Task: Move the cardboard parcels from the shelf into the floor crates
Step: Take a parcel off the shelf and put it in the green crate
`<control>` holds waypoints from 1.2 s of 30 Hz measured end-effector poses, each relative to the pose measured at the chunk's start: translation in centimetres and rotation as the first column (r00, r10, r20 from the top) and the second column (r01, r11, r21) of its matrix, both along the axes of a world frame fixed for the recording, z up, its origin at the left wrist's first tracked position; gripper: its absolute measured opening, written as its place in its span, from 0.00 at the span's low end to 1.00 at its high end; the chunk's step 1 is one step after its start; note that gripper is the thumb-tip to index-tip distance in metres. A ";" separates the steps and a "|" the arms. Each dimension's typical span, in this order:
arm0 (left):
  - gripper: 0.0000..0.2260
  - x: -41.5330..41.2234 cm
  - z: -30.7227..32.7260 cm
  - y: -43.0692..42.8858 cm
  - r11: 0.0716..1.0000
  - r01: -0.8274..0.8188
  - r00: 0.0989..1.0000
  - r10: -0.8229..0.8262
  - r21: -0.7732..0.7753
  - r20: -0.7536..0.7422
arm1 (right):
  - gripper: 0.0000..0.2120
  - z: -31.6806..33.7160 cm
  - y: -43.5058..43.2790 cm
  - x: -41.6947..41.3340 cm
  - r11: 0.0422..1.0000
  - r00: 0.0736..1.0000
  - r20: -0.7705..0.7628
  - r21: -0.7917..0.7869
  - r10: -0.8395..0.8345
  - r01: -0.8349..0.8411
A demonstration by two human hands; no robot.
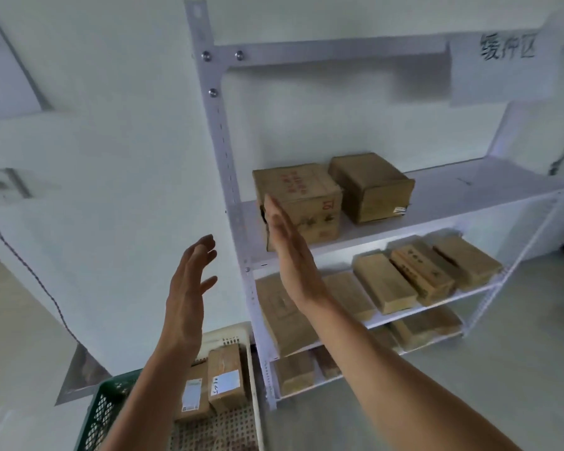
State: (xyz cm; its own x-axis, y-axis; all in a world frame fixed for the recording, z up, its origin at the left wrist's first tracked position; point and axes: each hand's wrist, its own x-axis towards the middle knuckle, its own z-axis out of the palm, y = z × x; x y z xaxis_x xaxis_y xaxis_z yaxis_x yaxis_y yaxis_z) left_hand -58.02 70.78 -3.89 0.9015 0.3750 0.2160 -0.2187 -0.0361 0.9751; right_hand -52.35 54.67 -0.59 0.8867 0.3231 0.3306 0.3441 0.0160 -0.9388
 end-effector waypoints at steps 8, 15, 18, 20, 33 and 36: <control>0.35 0.9 2.2 -11.8 0.982 0.183 0.982 -0.182 0.035 -0.048 | 0.31 0.4 -13.3 1.2 0.981 0.985 -0.043 0.094 -0.166 0.170; 0.26 8.0 2.2 -18.9 0.954 0.299 0.946 -0.296 0.007 -0.131 | 0.30 -1.0 -21.0 5.4 0.944 0.946 -0.078 0.081 -0.315 0.321; 0.22 12.7 1.9 -21.4 0.941 0.338 0.928 -0.338 -0.028 -0.160 | 0.34 -1.6 -23.9 8.6 0.925 0.927 -0.092 0.084 -0.363 0.370; 0.29 16.2 1.8 -22.7 0.947 0.316 0.930 -0.322 -0.063 -0.179 | 0.34 -1.6 -25.5 11.3 0.912 0.912 -0.113 0.078 -0.394 0.403; 0.37 33.4 1.7 -26.5 0.957 0.242 0.890 -0.285 -0.161 -0.355 | 0.28 -1.7 -30.8 28.0 0.871 0.846 -0.250 0.020 -0.471 0.491; 0.34 35.2 1.4 -26.6 0.957 0.196 0.899 -0.262 -0.213 -0.351 | 0.30 -2.2 -31.5 31.2 0.880 0.838 -0.294 -0.025 -0.459 0.474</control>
